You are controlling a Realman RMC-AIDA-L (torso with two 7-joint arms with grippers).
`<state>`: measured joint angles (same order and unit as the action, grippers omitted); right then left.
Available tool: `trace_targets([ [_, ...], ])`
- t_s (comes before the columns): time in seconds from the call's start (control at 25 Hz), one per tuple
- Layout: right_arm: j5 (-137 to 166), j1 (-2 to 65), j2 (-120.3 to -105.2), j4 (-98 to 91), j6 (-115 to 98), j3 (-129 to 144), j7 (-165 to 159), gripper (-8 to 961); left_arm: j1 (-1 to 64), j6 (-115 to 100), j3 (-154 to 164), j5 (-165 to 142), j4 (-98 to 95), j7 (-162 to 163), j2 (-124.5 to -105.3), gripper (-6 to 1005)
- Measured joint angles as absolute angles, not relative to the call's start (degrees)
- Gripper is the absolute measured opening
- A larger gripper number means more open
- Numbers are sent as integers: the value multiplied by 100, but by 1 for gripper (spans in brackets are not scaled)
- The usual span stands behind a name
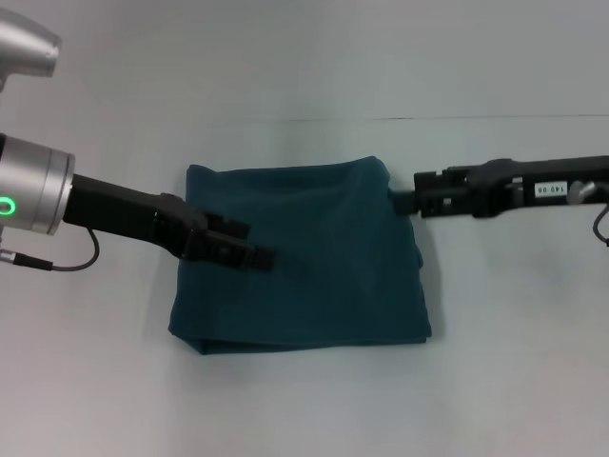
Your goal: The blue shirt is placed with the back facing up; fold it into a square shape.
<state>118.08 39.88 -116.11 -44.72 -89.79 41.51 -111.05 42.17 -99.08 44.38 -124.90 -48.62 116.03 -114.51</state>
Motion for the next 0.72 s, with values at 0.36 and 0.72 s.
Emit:
trace_targets([
  [0.36,11825,3929,-11584,-4594,-8978,4494,-10276,787,4226,-9899,4438,-12436,-4878,11088,-11498,813],
  [0.72,11844,3925,-11584,-4597,-8967,4500,-10226,787,4244,-9904,4454,-12418,-4878,11122,-11504,813],
])
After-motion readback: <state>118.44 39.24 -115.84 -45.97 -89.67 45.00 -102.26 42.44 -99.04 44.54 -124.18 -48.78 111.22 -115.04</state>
